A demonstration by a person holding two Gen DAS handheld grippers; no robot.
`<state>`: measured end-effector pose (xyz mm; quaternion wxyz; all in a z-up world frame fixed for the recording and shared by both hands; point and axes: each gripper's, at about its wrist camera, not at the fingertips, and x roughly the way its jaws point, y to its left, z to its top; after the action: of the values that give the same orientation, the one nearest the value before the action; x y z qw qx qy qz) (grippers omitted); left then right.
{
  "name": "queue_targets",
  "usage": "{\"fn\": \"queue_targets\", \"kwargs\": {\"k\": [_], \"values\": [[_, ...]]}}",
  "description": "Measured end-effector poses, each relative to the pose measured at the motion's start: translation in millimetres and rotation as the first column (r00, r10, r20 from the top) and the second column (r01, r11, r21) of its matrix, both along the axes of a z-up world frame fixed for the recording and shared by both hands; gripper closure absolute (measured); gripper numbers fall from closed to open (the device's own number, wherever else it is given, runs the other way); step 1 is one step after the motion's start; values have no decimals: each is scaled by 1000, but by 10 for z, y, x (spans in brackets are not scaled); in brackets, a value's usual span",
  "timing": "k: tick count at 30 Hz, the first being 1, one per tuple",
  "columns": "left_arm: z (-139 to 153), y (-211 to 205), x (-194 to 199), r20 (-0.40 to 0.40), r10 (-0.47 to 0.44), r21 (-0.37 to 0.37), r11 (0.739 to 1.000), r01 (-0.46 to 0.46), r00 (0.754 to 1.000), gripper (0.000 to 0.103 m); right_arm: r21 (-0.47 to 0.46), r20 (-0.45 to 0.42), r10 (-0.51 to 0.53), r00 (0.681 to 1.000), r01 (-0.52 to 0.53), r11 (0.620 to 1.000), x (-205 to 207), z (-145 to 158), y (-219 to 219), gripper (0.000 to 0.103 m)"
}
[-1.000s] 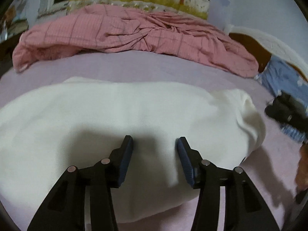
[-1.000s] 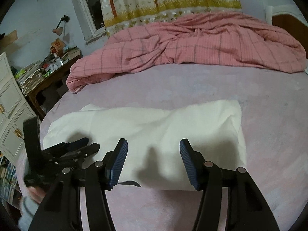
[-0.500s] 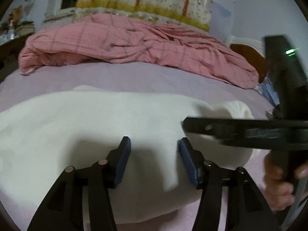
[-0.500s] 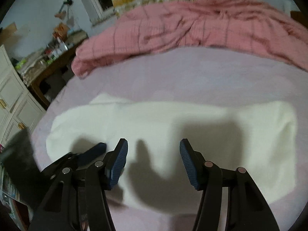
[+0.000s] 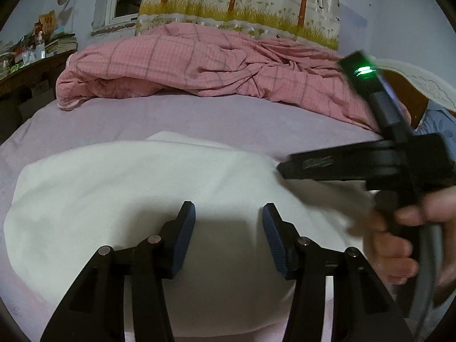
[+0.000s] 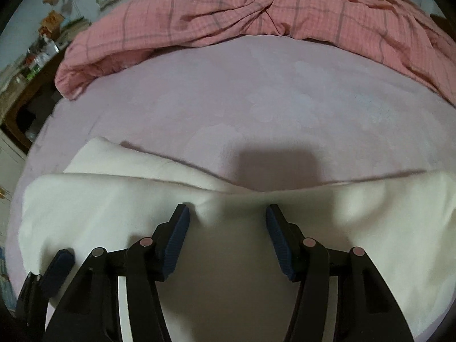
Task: Fold large clothes
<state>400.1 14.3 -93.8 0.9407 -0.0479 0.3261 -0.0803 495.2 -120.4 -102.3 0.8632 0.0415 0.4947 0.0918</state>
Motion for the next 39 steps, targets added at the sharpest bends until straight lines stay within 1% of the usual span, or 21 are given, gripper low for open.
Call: {"fn": "queue_targets", "kwargs": {"k": [1, 4, 6, 8, 10, 11, 12, 14, 15, 16, 17, 18, 19, 21, 24, 25, 26, 29, 30, 35, 39], "values": [[7, 5, -4, 2, -2, -8, 1000, 2, 1000, 54, 22, 11, -4, 1000, 4, 1000, -52, 44, -43, 47], [11, 11, -9, 3, -3, -16, 1000, 3, 1000, 54, 175, 70, 9, 997, -21, 984, -450, 254, -323, 49], [11, 21, -19, 7, -3, -8, 1000, 3, 1000, 53, 203, 135, 7, 991, -34, 979, -777, 375, -480, 48], [15, 16, -16, 12, 1, -4, 1000, -1, 1000, 52, 166, 197, 20, 980, -54, 985, -1106, 470, -567, 48], [22, 30, -22, 15, 0, -14, 1000, 0, 1000, 51, 69, 228, 3, 974, -19, 997, -1368, 496, -623, 36], [26, 31, -24, 20, -2, -16, 1000, 3, 1000, 49, 17, 243, -20, 970, 16, 1000, -1464, 487, -654, 24], [26, 35, -36, 27, -5, -17, 1000, 6, 1000, 48, -21, 267, -43, 963, 51, 998, -1528, 472, -692, 18], [30, 18, -78, 45, -14, -11, 1000, 14, 999, 38, -70, 288, -60, 956, 83, 994, -1559, 412, -779, 17], [36, 14, -98, 55, -15, -3, 1000, 15, 998, 33, -83, 269, -73, 960, 99, 992, -1546, 365, -835, 17], [42, -2, -110, 63, -21, 3, 1000, 21, 998, 23, -76, 230, -96, 968, 116, 990, -1523, 313, -911, 17], [50, -26, -123, 72, -26, 12, 1000, 25, 997, 16, -33, 169, -126, 978, 133, 991, -1507, 225, -1021, 17], [56, -64, -141, 82, -22, 33, 999, 19, 996, 14, 32, 122, -149, 981, 146, 989, -1517, 156, -1127, 17], [61, -99, -159, 93, -15, 59, 998, 9, 996, 10, 157, 66, -181, 981, 169, 973, -1537, 69, -1266, 17], [63, -149, -177, 106, -14, 93, 996, 4, 994, 8, 385, -42, -237, 971, 234, 893, -1535, -127, -1493, 17], [58, -151, -174, 110, -3, 103, 995, -8, 994, 8, 483, -129, -282, 951, 309, 820, -1391, -356, -1680, 16], [58, -133, -170, 108, 4, 98, 995, -15, 994, 8, 493, -130, -279, 951, 307, 814, -1350, -383, -1697, 15], [56, -110, -163, 105, 11, 90, 996, -20, 994, 8, 478, -134, -266, 955, 297, 827, -1289, -365, -1681, 13], [50, -88, -158, 100, 17, 82, 996, -25, 995, 8, 373, -109, -205, 973, 231, 899, -1136, -295, -1526, 3], [51, -110, -163, 104, 20, 95, 995, -30, 994, 8, 355, -103, -191, 976, 216, 910, -1069, -297, -1486, 0], [39, -162, -194, 117, 29, 130, 991, -44, 993, 7, 362, -175, -103, 979, 161, 918, -893, -328, -1532, 0], [38, -157, -191, 114, 29, 123, 991, -43, 993, 7, 368, -164, -46, 985, 104, 924, -846, -342, -1525, 0]]}}
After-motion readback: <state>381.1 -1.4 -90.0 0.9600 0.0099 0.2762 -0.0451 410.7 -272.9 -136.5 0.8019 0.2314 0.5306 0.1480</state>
